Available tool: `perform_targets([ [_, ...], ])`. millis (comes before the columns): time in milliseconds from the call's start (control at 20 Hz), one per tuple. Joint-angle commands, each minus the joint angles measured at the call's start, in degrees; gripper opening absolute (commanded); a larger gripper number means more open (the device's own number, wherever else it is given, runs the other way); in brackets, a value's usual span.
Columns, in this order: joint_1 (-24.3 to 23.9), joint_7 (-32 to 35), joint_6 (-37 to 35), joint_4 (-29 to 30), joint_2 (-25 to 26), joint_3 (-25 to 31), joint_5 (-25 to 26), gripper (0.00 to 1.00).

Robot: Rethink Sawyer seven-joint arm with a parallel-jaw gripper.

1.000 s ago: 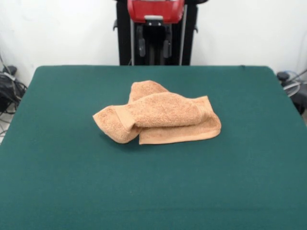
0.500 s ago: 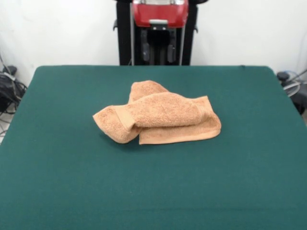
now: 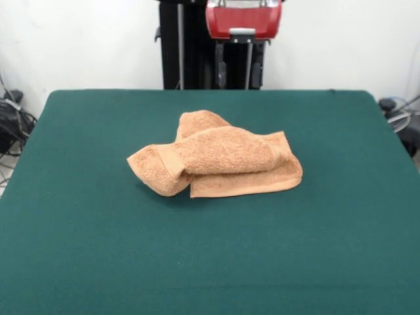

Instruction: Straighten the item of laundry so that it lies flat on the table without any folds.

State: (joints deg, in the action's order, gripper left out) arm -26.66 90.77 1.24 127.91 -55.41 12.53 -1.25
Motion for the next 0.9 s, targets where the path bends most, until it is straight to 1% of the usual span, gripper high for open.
perform_targets([
  [50, -0.35, 14.11, 2.59, 6.99, 4.37, -0.2, 0.57, 1.0],
  [150, -1.51, 12.82, 3.42, 6.48, 5.51, 0.78, 1.76, 1.0],
  [250, -2.78, 12.04, 2.97, 6.23, 6.58, 2.31, 2.06, 1.0],
  [350, -3.06, 11.48, 2.74, 5.51, 6.85, 3.11, 2.05, 1.0],
  [450, -1.22, 11.27, 2.74, 4.32, 6.64, 1.9, 1.33, 1.0],
  [600, -0.53, 10.99, 1.31, 3.43, 7.94, 2.09, 0.45, 1.0],
  [650, 0.75, 10.79, 1.68, 2.63, 9.15, 0.54, 0.25, 1.0],
  [750, 1.0, 10.97, 3.44, 1.61, 11.38, 0.13, 0.34, 1.0],
  [900, 1.8, 10.91, 4.23, 0.8, 12.02, -0.72, 0.29, 1.0],
])
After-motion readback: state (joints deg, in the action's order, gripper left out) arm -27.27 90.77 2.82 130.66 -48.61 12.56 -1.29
